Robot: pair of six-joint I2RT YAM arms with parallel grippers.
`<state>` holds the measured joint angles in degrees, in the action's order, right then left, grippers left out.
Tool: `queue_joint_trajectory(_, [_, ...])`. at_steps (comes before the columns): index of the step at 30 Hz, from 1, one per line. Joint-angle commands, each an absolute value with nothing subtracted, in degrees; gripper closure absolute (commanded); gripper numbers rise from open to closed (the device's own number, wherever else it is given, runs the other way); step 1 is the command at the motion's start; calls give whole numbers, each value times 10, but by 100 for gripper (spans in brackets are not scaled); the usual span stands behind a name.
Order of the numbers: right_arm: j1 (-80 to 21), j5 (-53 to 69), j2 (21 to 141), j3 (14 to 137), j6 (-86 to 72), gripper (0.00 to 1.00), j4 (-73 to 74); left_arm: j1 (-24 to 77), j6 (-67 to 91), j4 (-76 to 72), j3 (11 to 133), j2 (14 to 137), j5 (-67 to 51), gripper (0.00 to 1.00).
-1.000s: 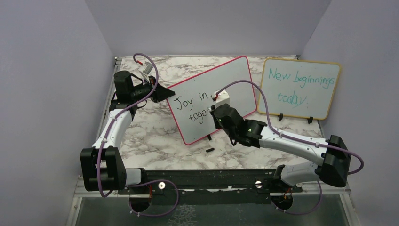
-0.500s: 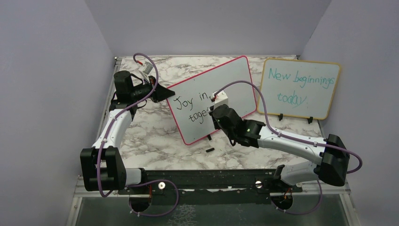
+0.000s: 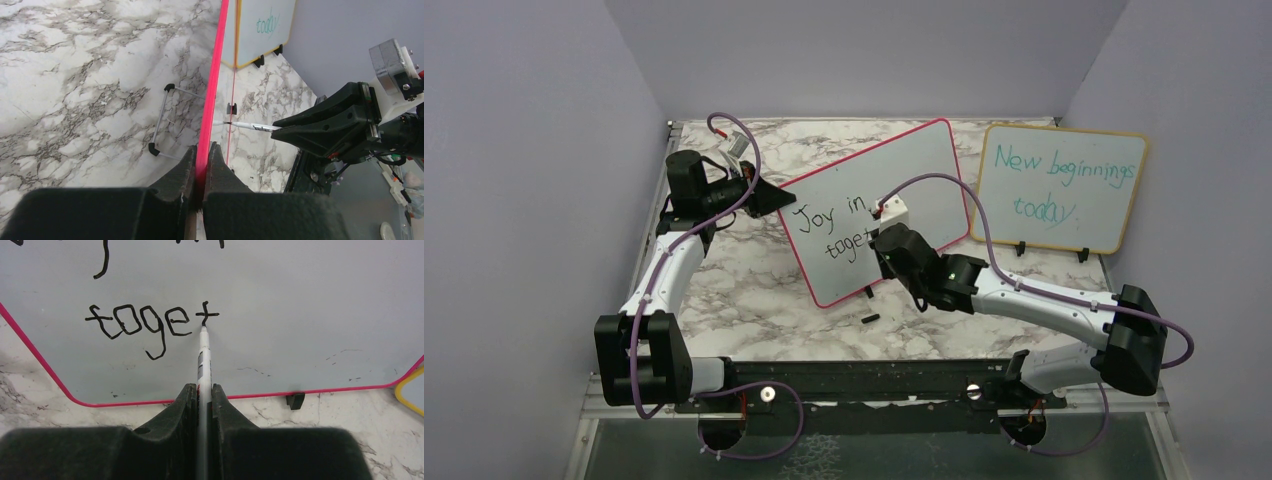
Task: Write a sentence on the whiteboard
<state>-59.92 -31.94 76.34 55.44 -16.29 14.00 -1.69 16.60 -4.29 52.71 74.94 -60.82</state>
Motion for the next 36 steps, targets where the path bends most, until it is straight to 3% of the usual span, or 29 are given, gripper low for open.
queue_joint_trajectory(1, [-598, -307, 771, 560, -171, 99, 163, -11, 103, -1, 517, 765, -540, 100])
queue_joint_trajectory(36, [-593, -366, 741, 566, -144, 100, 114, -11, 102, -1, 517, 768, -540, 100])
